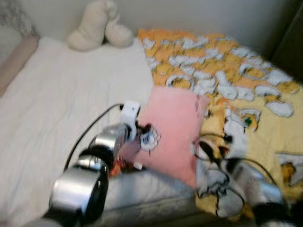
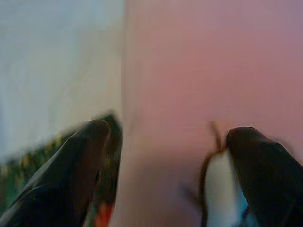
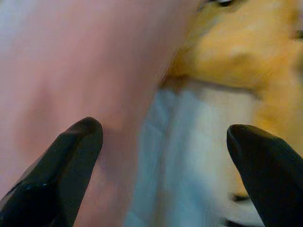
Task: Clean up the room
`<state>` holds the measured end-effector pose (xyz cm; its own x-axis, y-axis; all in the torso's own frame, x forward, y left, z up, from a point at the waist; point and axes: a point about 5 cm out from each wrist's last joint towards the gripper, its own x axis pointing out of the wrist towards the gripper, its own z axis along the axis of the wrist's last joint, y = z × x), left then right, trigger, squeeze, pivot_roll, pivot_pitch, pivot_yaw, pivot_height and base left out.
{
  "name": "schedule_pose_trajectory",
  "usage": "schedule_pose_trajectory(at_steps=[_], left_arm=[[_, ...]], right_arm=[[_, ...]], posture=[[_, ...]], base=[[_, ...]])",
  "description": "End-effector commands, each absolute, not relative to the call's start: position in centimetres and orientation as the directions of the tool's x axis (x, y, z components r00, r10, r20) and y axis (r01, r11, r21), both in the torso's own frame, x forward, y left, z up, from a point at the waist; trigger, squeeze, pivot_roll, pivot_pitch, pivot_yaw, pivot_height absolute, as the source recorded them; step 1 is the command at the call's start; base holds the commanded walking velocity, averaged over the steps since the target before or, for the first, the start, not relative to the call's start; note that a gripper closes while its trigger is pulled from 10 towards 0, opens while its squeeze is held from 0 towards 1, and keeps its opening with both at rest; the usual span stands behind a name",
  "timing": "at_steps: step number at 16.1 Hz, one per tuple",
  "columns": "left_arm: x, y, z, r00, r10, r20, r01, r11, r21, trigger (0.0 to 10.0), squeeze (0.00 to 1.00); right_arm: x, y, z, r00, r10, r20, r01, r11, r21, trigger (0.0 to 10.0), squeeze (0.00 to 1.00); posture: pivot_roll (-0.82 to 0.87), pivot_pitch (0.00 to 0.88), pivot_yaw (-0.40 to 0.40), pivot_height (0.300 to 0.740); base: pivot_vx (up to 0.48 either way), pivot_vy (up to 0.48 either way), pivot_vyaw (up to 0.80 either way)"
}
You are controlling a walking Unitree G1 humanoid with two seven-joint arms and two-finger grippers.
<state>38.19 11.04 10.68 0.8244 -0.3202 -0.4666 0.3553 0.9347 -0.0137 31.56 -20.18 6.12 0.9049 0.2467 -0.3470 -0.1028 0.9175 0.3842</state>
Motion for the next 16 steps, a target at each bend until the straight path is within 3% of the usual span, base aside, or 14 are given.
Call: schedule_pose_trajectory(at_steps=[1,5,8,9,10,16], left_arm=[[38.2,11.1,10.5,0.831,-0.294,-0.473,0.335,0.942,0.001,10.0,0.0],[37.5,8.8,9.7,0.812,-0.356,-0.462,0.329,0.934,-0.142,10.0,0.0],[37.1,7.1,9.5,0.777,-0.428,-0.462,0.398,0.902,-0.167,10.0,0.0],[36.8,6.4,9.3,0.756,-0.461,-0.466,0.44,0.884,-0.161,10.0,0.0],[36.7,6.3,9.2,0.752,-0.464,-0.468,0.451,0.88,-0.148,0.0,0.0],[36.4,7.4,8.4,0.766,-0.448,-0.46,0.43,0.89,-0.151,0.0,0.0]], right_arm=[[31.9,-19.4,6.2,0.908,0.272,-0.318,-0.136,0.91,0.392,10.0,0.0],[33.8,-16.0,6.7,0.895,0.381,-0.232,-0.279,0.885,0.374,10.0,0.0],[33.5,-14.6,5.5,0.866,0.41,-0.285,-0.294,0.88,0.373,10.0,0.0],[33.0,-14.7,4.4,0.859,0.396,-0.326,-0.257,0.882,0.395,0.0,0.0],[32.7,-14.6,4.0,0.856,0.398,-0.331,-0.246,0.876,0.416,0.0,0.0],[31.9,-14.3,3.0,0.852,0.402,-0.335,-0.264,0.883,0.388,0.0,0.0]], posture=[[-0.05,0.186,-0.004,0.74],[-0.04,0.214,-0.006,0.74],[-0.02,0.218,-0.012,0.74],[-0.02,0.22,-0.013,0.74],[-0.02,0.226,-0.011,0.74],[-0.02,0.221,-0.008,0.74]], base=[[0.0,0.0,0.0],[0.0,0.0,0.0],[0.0,0.0,0.0],[0.0,0.0,0.0],[0.0,0.0,0.0],[0.0,0.0,0.0]])
